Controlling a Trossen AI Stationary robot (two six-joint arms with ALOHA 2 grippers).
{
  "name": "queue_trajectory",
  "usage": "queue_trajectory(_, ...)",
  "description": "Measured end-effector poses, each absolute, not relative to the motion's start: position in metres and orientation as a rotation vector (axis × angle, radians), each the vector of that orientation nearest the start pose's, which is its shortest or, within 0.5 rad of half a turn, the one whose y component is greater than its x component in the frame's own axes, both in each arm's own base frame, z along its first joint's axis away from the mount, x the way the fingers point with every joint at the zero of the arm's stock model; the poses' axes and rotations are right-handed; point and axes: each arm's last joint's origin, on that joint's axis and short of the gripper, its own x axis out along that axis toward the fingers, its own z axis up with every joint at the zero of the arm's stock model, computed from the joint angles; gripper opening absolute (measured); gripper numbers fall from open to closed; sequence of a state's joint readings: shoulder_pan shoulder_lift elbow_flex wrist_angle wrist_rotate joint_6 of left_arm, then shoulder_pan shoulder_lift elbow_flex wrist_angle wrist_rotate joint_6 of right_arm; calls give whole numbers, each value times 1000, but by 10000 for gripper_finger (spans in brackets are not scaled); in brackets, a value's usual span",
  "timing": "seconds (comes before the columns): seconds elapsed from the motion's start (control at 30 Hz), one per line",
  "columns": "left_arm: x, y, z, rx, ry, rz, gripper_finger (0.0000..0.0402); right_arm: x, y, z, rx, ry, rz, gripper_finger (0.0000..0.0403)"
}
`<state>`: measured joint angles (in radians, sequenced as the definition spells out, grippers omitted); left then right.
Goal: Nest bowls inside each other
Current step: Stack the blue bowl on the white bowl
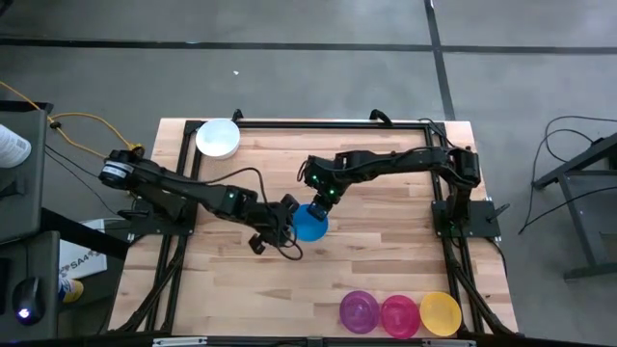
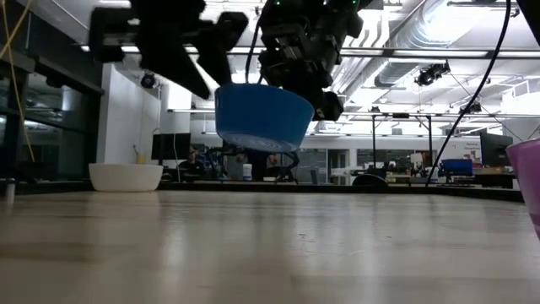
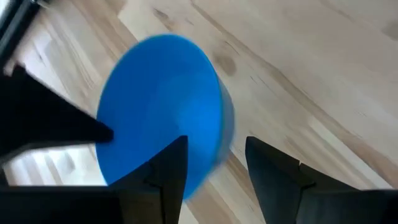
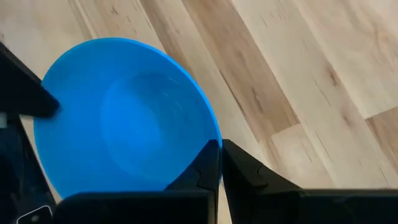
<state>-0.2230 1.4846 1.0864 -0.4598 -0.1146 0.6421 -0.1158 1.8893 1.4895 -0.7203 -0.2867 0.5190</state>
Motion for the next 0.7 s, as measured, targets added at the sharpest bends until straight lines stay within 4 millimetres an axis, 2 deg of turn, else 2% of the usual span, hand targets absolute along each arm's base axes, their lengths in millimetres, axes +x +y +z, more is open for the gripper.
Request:
queue_trajectory(0.23,304,-66,245,753,830,-393,159,393,-35,229,687,1113,-122,4)
queue_trajectory(0.43,305,-66,247,754,815,-389,156,394,-35,229,696,1107,-101,4)
queue_trajectory(0.53,304,-66,247,754,820,-390,137,394,-35,230,697,1104,-99,4)
queue_trajectory(0.7,304,-66,247,755,821,-392,81,394,-35,230,698,1104,-97,4)
